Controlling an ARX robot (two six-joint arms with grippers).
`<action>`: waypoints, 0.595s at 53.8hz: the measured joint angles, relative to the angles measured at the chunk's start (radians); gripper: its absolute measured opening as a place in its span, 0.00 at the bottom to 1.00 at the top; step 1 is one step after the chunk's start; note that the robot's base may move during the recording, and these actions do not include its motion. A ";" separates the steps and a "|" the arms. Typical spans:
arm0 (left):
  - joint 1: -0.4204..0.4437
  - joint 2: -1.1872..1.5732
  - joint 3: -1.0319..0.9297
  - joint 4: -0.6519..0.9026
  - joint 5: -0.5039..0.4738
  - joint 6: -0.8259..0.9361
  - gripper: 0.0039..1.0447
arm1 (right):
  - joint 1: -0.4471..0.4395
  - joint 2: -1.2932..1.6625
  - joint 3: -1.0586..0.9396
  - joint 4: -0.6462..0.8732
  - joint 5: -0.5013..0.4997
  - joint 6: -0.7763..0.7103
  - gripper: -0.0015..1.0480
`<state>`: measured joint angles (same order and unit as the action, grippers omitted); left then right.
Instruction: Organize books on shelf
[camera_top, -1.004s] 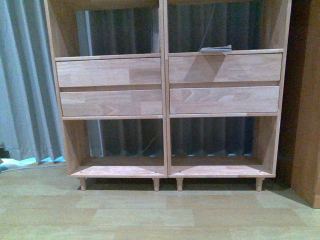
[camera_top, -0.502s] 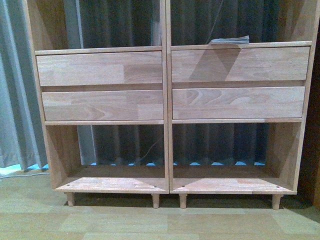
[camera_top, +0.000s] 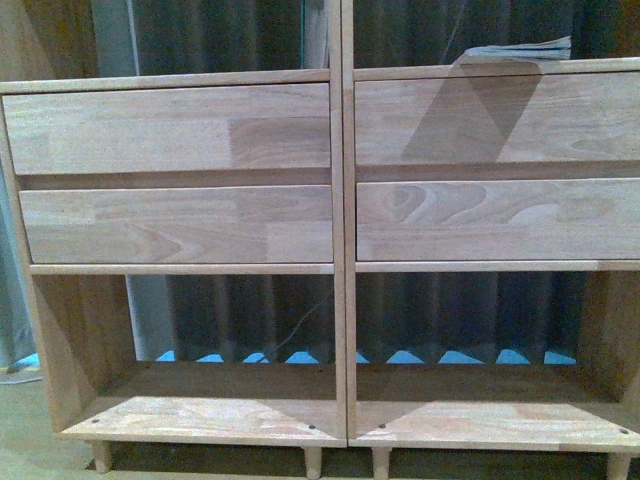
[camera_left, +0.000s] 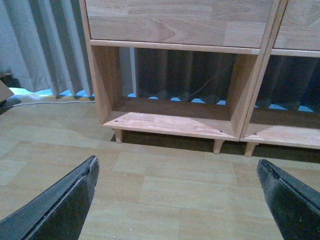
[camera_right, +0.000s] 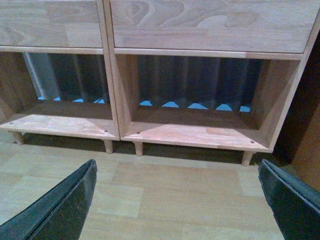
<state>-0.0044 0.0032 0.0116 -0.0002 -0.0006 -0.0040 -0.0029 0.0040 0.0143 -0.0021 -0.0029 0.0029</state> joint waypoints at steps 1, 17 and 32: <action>0.000 0.000 0.000 0.000 0.000 0.000 0.93 | 0.000 0.000 0.000 0.000 0.000 0.000 0.93; 0.000 0.000 0.000 0.000 0.000 0.000 0.93 | 0.000 0.000 0.000 0.000 0.000 0.000 0.93; 0.000 0.000 0.000 0.000 0.000 0.000 0.93 | 0.000 0.000 0.000 0.000 0.000 0.000 0.93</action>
<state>-0.0044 0.0032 0.0116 -0.0002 -0.0002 -0.0040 -0.0029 0.0036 0.0143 -0.0021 -0.0032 0.0029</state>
